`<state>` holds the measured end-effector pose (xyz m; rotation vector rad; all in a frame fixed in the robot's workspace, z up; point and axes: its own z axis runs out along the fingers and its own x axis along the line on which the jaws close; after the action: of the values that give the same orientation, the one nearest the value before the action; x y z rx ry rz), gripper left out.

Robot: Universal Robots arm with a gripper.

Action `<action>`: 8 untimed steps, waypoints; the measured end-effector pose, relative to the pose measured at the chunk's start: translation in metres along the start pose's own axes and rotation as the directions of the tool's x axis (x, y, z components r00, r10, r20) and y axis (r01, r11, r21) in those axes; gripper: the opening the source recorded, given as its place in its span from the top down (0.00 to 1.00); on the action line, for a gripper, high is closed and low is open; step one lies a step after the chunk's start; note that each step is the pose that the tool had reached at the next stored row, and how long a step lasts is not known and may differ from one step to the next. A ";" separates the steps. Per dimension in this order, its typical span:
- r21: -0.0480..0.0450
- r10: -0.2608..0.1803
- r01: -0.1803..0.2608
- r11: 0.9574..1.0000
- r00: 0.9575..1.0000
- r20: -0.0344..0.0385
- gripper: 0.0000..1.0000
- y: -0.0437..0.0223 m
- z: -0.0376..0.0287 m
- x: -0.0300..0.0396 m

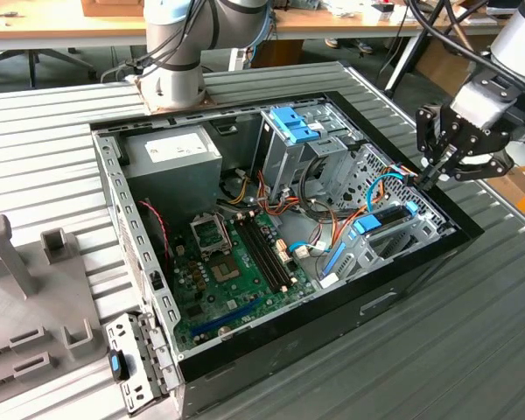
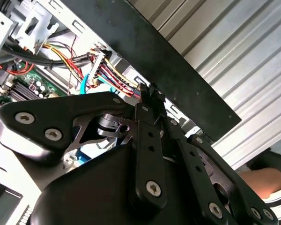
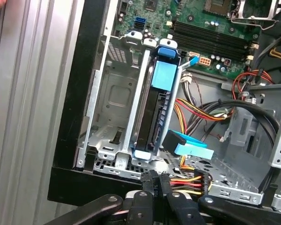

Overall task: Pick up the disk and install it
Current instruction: 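Insert the disk into the insertion slot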

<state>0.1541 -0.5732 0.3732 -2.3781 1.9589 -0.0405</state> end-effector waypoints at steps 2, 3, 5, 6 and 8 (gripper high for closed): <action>0.001 0.028 -0.028 1.000 1.000 -0.001 0.83 0.0000 0.0000 0.0000; 0.001 0.032 -0.032 1.000 1.000 -0.001 0.83 0.0001 0.0000 0.0000; 0.001 0.032 -0.032 0.999 0.999 -0.001 0.83 0.0001 0.0000 0.0000; 0.002 0.032 -0.032 0.999 0.999 0.004 0.83 0.0001 -0.0001 0.0000; 0.004 0.033 -0.033 0.999 0.999 0.022 0.83 0.0001 0.0000 0.0002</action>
<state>0.1540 -0.5734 0.3732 -2.3325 1.9859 -0.0179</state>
